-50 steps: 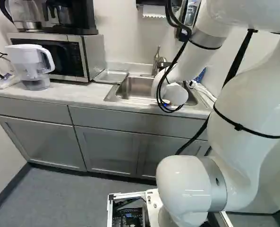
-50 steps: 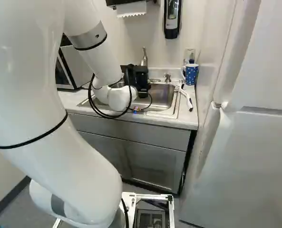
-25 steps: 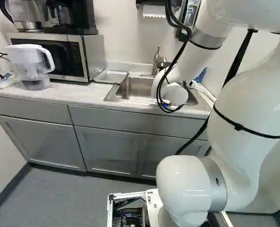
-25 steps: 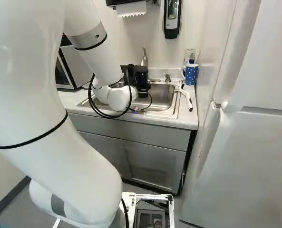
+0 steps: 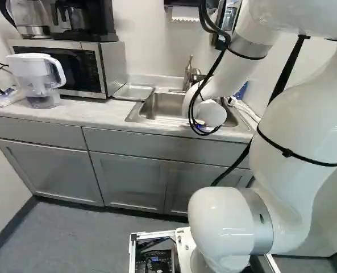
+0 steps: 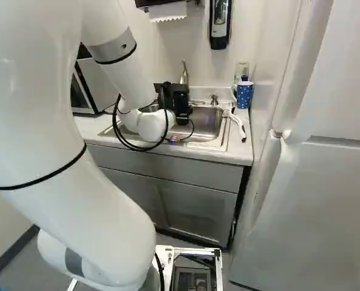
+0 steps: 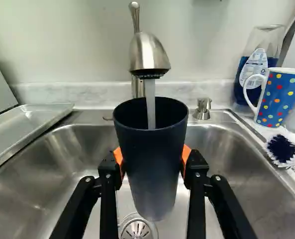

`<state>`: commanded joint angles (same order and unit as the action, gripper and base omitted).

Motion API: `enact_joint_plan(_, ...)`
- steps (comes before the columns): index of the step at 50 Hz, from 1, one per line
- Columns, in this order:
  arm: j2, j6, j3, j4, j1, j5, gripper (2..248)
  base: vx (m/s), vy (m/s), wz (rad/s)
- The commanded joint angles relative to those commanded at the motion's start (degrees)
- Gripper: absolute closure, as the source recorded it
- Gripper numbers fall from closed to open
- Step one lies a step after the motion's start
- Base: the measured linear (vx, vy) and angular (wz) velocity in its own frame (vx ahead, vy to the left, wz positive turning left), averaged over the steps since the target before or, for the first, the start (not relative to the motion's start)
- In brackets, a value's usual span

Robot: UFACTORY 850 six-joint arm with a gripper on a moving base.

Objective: Rinse the cup and place it in the tray

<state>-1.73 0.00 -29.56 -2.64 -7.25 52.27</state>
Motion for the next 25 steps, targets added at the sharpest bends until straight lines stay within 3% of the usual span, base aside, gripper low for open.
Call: enact_joint_plan(25,0.0,0.0,0.0,0.0,0.0,0.0,125,0.0,0.0,0.0)
